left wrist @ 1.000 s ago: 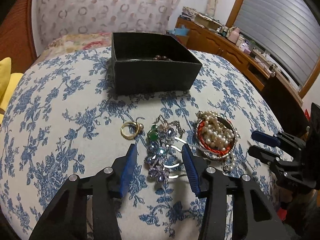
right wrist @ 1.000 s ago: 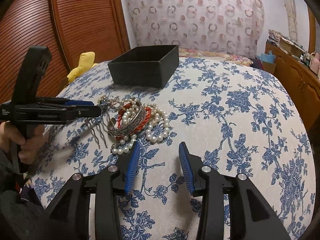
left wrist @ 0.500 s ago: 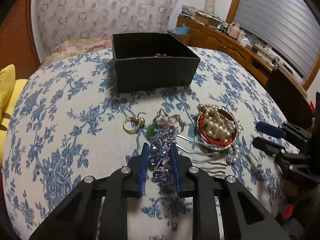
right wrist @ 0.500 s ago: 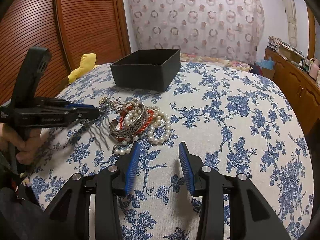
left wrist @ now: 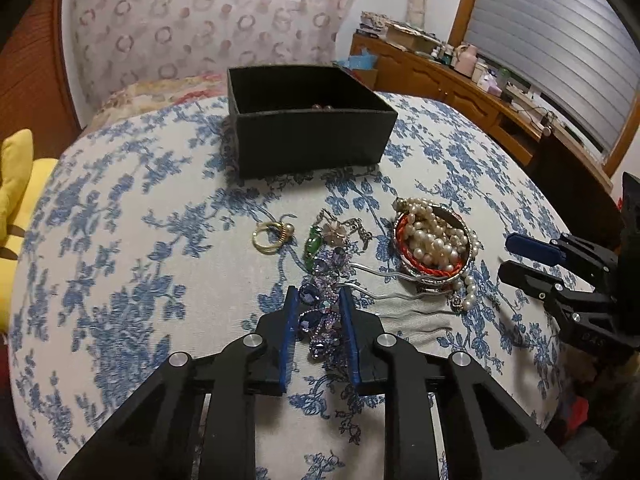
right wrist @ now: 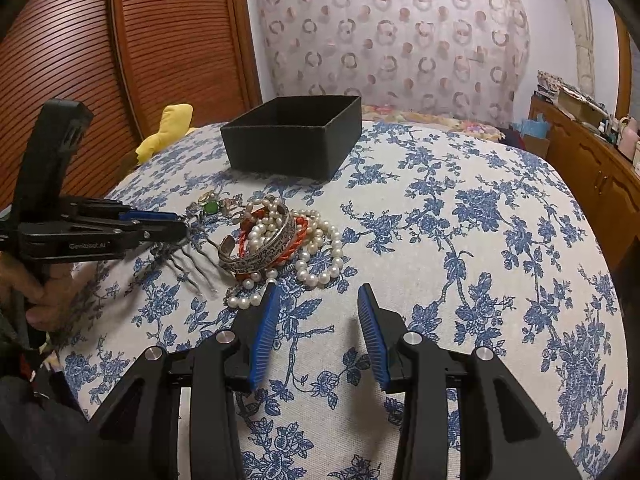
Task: Organize jewelry
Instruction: 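Grasp the silver bangle from the pearl pile with the right tool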
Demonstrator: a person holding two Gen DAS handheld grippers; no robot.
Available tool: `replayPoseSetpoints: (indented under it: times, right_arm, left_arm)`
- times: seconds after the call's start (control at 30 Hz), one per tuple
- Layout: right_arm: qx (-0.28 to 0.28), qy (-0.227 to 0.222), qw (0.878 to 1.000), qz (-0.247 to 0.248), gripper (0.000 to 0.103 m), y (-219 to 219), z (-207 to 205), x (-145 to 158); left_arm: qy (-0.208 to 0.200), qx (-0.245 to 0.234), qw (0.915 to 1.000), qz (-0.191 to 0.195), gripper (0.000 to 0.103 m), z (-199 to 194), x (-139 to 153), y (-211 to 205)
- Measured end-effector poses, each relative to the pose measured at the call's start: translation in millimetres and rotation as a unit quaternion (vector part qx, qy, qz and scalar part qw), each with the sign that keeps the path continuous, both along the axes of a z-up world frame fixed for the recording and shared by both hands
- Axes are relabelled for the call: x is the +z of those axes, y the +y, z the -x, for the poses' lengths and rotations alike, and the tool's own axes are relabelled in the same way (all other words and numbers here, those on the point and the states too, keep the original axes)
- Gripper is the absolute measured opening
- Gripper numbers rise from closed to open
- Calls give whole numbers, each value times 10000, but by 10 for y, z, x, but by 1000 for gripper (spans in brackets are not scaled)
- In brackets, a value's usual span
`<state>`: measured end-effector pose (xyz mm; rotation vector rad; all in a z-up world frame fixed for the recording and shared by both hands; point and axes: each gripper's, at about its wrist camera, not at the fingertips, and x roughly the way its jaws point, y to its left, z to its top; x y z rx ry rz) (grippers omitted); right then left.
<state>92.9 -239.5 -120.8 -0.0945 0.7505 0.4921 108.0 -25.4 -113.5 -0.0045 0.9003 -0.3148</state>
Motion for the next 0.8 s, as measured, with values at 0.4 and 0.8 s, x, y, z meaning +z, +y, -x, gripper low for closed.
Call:
replayPoseSetpoints:
  times: [0.4, 0.8]
  right_arm:
    - [43, 18, 10000, -27, 43, 24, -35, 44]
    - [865, -253, 9946, 518, 71, 541, -120, 184]
  left_arm:
    - [-544, 452, 9974, -155, 19, 154, 244, 242]
    - [-567, 695, 9960, 46, 19, 193, 227, 438]
